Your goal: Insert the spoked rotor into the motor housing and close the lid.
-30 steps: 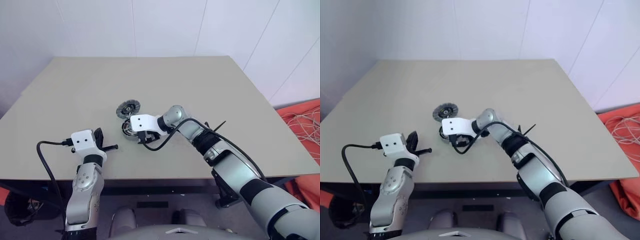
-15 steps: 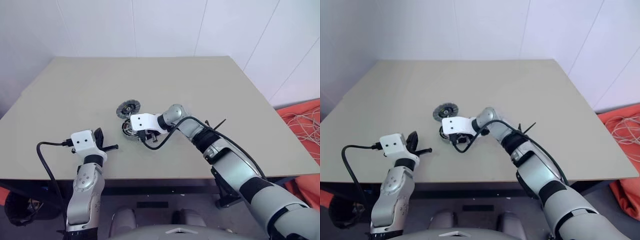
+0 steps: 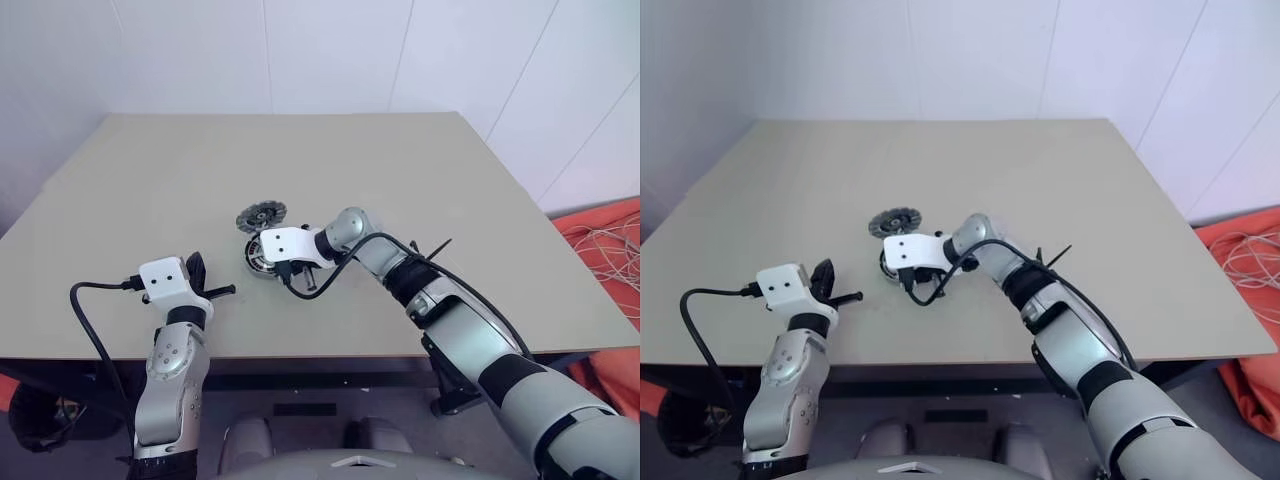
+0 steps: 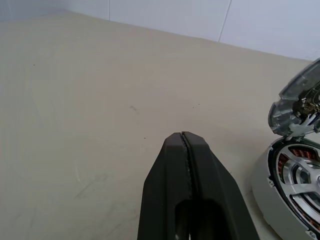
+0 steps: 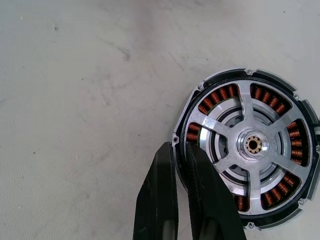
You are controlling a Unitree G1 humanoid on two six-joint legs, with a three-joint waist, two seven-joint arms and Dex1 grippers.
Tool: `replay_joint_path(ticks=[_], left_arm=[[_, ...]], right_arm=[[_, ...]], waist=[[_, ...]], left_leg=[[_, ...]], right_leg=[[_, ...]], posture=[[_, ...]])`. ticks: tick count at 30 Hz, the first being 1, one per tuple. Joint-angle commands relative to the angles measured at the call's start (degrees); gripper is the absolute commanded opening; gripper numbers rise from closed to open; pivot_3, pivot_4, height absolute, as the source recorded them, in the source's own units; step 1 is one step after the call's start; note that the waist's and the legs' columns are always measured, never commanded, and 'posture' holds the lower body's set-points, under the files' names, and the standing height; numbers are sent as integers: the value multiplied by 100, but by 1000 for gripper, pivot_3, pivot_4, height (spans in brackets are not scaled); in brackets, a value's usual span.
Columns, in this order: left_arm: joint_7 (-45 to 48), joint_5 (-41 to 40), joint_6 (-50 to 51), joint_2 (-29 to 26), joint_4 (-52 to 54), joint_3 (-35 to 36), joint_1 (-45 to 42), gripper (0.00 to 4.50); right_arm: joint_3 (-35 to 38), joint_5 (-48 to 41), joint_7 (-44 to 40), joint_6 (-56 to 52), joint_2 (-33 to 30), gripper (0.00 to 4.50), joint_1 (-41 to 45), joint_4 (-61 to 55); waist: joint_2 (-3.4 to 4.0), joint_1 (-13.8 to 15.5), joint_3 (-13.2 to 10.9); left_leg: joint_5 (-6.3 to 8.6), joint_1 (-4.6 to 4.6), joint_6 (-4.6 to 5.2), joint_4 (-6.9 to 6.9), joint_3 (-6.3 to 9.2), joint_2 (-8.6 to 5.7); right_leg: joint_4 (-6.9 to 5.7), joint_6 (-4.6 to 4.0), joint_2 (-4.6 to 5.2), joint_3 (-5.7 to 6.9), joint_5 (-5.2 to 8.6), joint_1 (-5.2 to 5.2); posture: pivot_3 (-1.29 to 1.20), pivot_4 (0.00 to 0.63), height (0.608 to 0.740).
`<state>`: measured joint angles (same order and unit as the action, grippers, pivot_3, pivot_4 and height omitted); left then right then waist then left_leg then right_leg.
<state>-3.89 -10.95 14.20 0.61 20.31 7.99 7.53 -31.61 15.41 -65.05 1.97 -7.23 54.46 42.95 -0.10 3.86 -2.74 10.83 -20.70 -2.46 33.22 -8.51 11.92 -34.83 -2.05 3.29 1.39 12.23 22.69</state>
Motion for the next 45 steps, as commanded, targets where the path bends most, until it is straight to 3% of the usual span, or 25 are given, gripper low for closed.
replay_joint_path(ticks=[1, 7, 15, 23, 35, 45], left_arm=[[39, -20, -57, -2, 86, 15, -71, 0], [61, -63, -31, -6, -3, 43, -111, 0], [143, -112, 10, -27, -121, 49, -202, 0], [183, -135, 5, -19, -207, 32, -233, 0], [188, -150, -22, 5, -257, 5, -192, 0], [234, -155, 6, 9, -256, 6, -155, 0]], right_arm=[[319, -312, -142, -550, -107, 13, -155, -891], [311, -483, -622, -1870, -683, 13, -812, -2760], [478, -410, -50, -3332, -882, 13, -914, -3812], [737, -1045, 267, -6243, -840, 13, -988, -5186], [1209, -2139, 1356, -8439, -649, 13, -748, -5446], [2268, -2640, 2664, -9447, 330, 13, -433, -4857]], waist=[[0, 8, 0], [-3, 24, -2], [-5, 8, -4], [-5, 22, -4], [-2, 24, -6], [2, 28, -8]], left_leg=[[0, -4, 0, 0, 1, 0], [4, -26, 8, 3, 3, -1], [1, -9, 2, 4, 2, 0], [1, -18, 3, 6, 6, -3], [-19, 6, -33, 4, 6, -2], [-27, 7, -47, -3, 7, -3]], right_leg=[[2, 0, 0, 0, 0, 2], [6, 0, 1, 2, -1, 12], [-3, 1, -1, 1, -1, 11], [1, 1, 0, 0, -1, 11], [-4, 3, -1, -1, -2, -5], [-5, 3, 0, -1, -1, -3]], posture=[[0, 0, 740], [0, 0, 740], [0, 0, 740], [0, 0, 740], [0, 0, 740], [0, 0, 740]])
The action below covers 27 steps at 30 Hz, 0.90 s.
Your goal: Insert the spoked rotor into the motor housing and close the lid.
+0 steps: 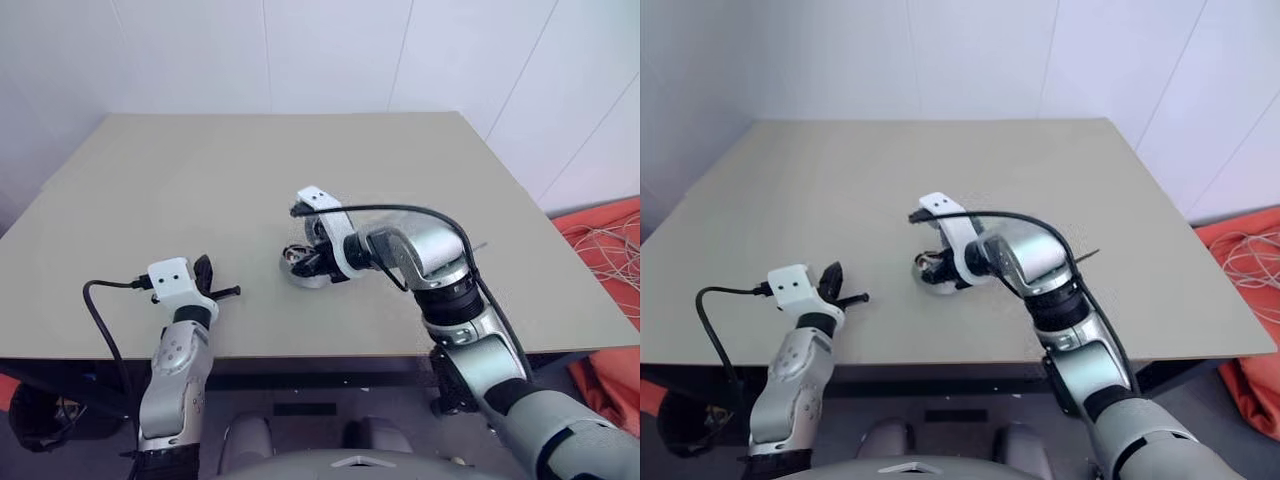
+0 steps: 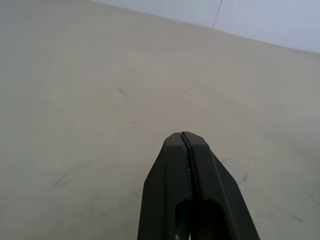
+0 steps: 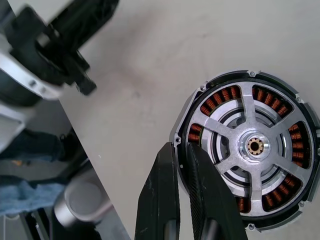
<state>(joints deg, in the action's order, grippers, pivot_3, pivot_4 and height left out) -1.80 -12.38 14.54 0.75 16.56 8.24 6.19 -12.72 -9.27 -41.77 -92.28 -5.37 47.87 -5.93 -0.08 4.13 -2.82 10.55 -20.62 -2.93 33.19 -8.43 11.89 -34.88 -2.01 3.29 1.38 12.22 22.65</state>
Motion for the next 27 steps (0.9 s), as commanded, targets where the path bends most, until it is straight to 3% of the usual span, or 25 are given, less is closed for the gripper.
replay_joint_path(ticks=[1, 16, 17, 27], left_arm=[[28, -11, -28, -2, 122, -19, -17, 0], [20, -15, 12, -5, 145, 8, 1, 0], [21, -15, 14, -8, 142, 10, -4, 0], [29, -24, 29, -23, 103, 41, -53, 0]], right_arm=[[425, -227, 445, -22, 176, 13, 239, 71], [724, -1177, 1495, -22, 284, 13, 135, 583], [726, -1235, 1545, -22, 287, 699, 131, 599], [891, -1690, 1788, -22, 439, 4094, 299, 557]], waist=[[0, 6, 0], [2, 46, -1], [2, 47, -1], [3, 49, -1]], left_leg=[[0, 1, 0, 0, 0, 0], [-4, 0, -6, -1, 2, -1], [-4, 0, -7, -1, 2, -1], [-7, 15, -12, -2, 2, -1]], right_leg=[[0, 0, 0, 0, 0, -1], [0, 4, 0, 1, -1, -2], [0, 4, 0, 1, -1, -2], [0, 39, 0, 0, 17, -15]], posture=[[0, 0, 740], [0, 0, 740], [0, 0, 740], [0, 0, 740]])
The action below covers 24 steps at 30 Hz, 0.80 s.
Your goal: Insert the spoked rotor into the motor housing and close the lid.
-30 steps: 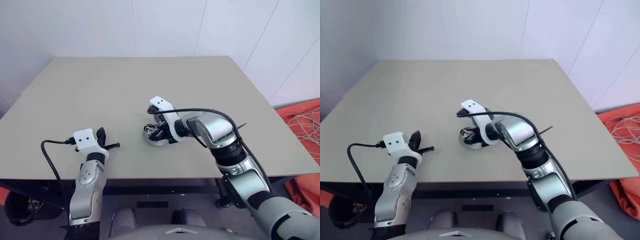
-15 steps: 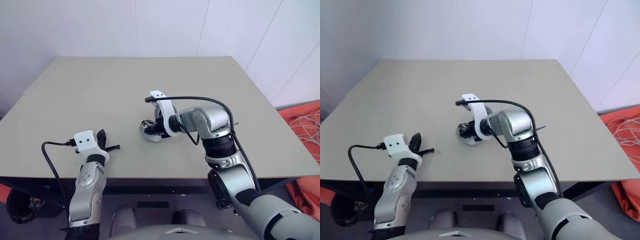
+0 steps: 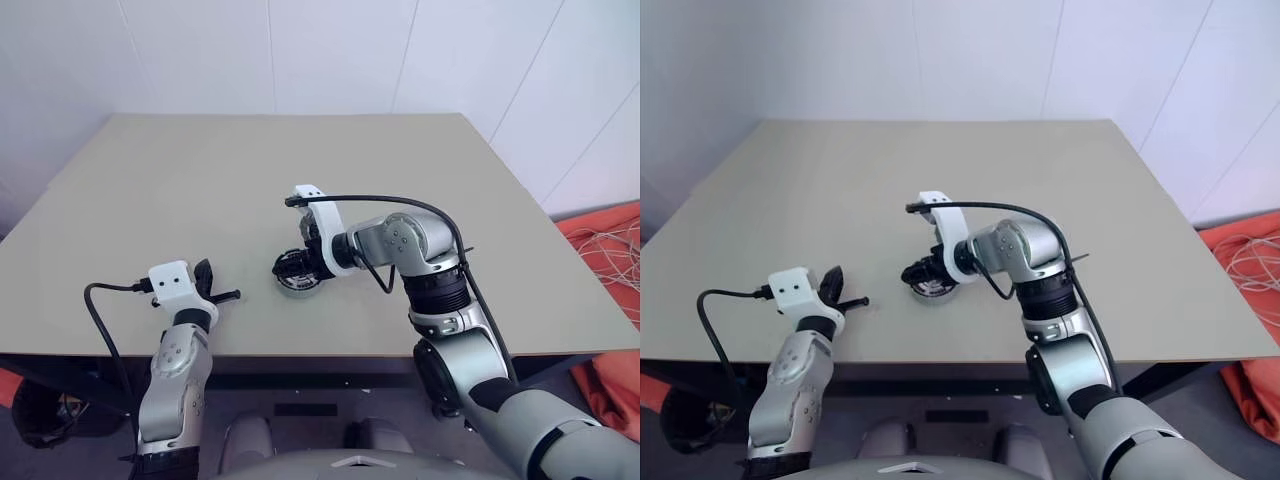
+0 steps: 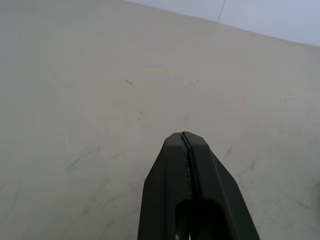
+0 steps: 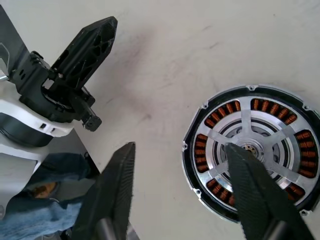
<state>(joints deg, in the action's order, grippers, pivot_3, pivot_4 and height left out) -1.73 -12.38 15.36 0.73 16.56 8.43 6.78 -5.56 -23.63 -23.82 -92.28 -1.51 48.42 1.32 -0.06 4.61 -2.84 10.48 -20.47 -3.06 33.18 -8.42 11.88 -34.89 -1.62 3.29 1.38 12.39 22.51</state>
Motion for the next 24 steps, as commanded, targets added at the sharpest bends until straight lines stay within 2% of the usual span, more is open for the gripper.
replay_joint_path(ticks=[1, 5, 10, 15, 24], left_arm=[[24, -26, -50, -24, 97, 25, -123, 0], [34, -33, -42, -32, 76, 31, -152, 0], [55, -47, -41, -48, 40, 36, -192, 0], [64, -53, -36, -47, 33, 41, -197, 0], [66, -57, -15, -46, 47, 39, -184, 0]], right_arm=[[183, -302, -72, -21, 51, 4394, 278, -236], [-468, -440, -784, 1019, -482, 4454, 288, -692], [-1669, -43, -2120, 3108, -1554, 4454, 149, -1172], [-2234, 499, -2794, 4615, -1998, 4454, 82, -1003], [-2933, 1622, -3471, 6572, -2213, 4454, 38, -426]], waist=[[0, 0, 0], [0, 34, 0], [-2, 102, 1], [-4, 95, 2], [-8, 82, 3]], left_leg=[[0, 3, 0, 0, 0, 0], [0, 17, 0, -1, 0, 0], [1, 34, 1, -5, -1, 1], [1, 33, 2, -3, -2, 0], [9, 30, 17, 0, -2, 1]], right_leg=[[0, 1, 0, 0, 0, -3], [2, 6, 1, 0, 3, -18], [5, 9, 1, -1, 5, -31], [3, 8, 1, -1, 5, -30], [3, 4, 0, -1, 3, -29]], posture=[[0, 0, 740], [0, 0, 740], [0, 0, 740], [0, 0, 740], [0, 0, 740]])
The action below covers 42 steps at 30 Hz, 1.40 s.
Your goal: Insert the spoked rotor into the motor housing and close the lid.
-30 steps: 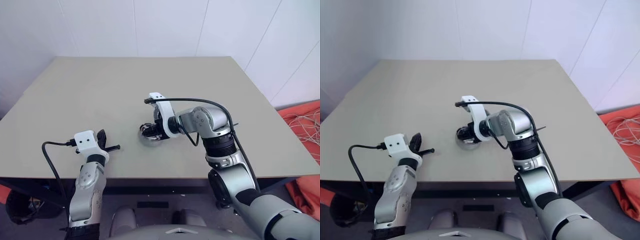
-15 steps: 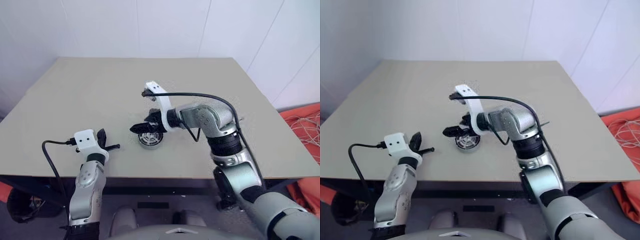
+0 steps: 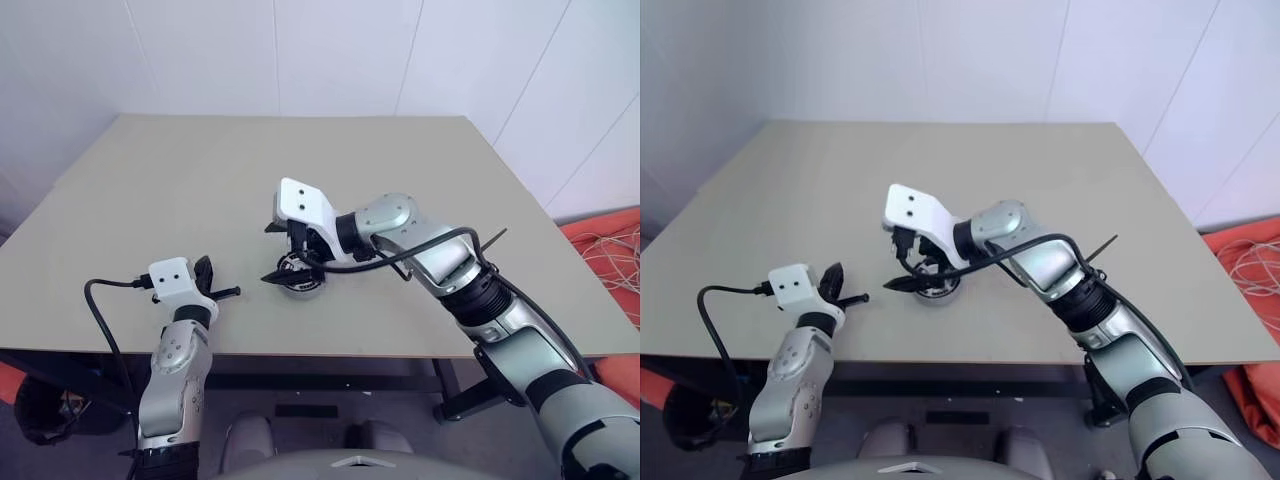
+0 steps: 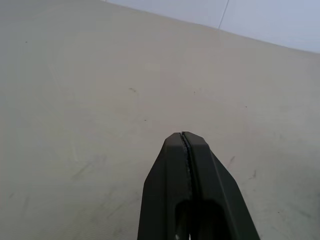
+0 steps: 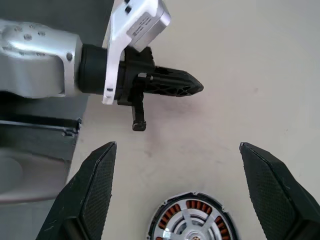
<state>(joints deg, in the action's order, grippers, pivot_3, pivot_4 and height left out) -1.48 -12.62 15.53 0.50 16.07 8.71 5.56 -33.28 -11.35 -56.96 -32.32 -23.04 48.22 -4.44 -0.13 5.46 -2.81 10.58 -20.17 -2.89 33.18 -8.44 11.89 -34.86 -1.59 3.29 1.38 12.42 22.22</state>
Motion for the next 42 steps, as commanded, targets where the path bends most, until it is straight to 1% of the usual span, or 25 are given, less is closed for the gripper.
replay_joint_path(ticks=[1, 4, 8, 11, 17, 25, 42], left_arm=[[43, -33, -33, -22, 94, 9, -62, 0], [53, -35, -39, -22, 82, 6, -61, 0], [53, -34, -41, -13, 88, -3, -49, 0], [49, -27, -48, -3, 89, -13, -37, 0], [38, -28, -54, 22, 96, -20, -14, 0], [36, -35, -70, 71, 118, -29, 44, 0], [-13, -28, -80, 108, 140, -3, 60, 0]], right_arm=[[-264, 560, -211, 762, -76, 4454, 54, 249], [-617, 1098, -375, 1314, -163, 4454, 25, 534], [-928, 1702, -482, 1827, -180, 4454, 29, 923], [-966, 1996, -525, 2121, -160, 4454, 62, 1140], [-982, 2486, -874, 2765, -334, 4454, 98, 1370], [-891, 2804, -1154, 3255, -479, 4454, -36, 1450], [-807, 3008, -1488, 3704, -334, 4454, 78, 1969]], waist=[[-1, -3, 0], [-2, -4, 1], [-3, -14, 0], [-3, -16, 0], [-4, -15, 0], [-5, -23, 0], [-5, -48, 1]], left_leg=[[2, 0, 4, 1, 0, 0], [5, 0, 9, 2, 0, 0], [7, -2, 12, 4, 0, 0], [7, -2, 13, 4, 0, 0], [11, -5, 19, 4, -1, 0], [12, -4, 22, 5, -2, 1], [13, -2, 25, 7, -3, 1]], right_leg=[[0, -4, 0, 0, -2, 0], [0, -22, 0, 0, -13, 0], [0, -25, 0, 0, -15, 0], [0, -30, 0, 1, -17, 1], [0, -33, 0, 1, -18, 3], [0, -35, 0, 0, -20, 3], [0, -36, 0, 0, -20, 1]], posture=[[0, 0, 740], [0, 0, 740], [0, 0, 740], [0, 0, 740], [0, 0, 740], [0, 0, 740], [0, 0, 740]])
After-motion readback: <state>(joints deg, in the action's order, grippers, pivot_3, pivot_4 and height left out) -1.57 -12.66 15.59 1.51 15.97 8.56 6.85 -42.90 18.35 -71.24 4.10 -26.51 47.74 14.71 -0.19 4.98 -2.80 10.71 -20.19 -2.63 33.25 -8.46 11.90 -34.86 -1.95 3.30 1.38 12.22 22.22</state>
